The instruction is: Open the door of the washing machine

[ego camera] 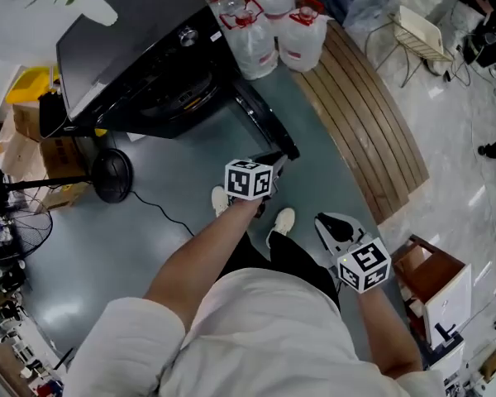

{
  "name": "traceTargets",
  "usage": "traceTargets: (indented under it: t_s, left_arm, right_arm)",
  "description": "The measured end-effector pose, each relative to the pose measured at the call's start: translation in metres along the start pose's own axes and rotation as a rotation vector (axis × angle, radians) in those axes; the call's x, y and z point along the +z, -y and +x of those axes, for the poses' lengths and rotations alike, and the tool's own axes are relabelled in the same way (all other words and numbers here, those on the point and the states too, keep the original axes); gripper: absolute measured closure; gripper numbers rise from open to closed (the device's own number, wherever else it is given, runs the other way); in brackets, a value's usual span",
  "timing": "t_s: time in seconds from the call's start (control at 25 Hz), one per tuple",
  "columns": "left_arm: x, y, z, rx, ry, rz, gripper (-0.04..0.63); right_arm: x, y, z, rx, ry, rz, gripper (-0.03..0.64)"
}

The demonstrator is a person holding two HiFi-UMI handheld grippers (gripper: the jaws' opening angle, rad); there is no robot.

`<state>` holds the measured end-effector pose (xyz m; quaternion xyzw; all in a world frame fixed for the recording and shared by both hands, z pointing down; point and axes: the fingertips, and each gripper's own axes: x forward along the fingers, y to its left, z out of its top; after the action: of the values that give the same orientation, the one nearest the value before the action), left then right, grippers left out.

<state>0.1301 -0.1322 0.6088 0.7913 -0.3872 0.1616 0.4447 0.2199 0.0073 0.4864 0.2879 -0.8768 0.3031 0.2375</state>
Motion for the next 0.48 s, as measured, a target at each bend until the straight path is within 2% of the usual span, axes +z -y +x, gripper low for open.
traceTargets:
  t_s: [0.2,0.48]
  left_arm:
    - [0.005,0.032,-0.087,-0.059,0.068,0.057,0.560]
    - [0.016,0.065,-0.214,-0.031,0.193,0.198,0.577]
  right_arm:
    - [0.032,-0.018,0.006,0.046,0.034,-0.085,0.607]
    - [0.073,-0.059,0.022,0.160,0.048,-0.213,0.607]
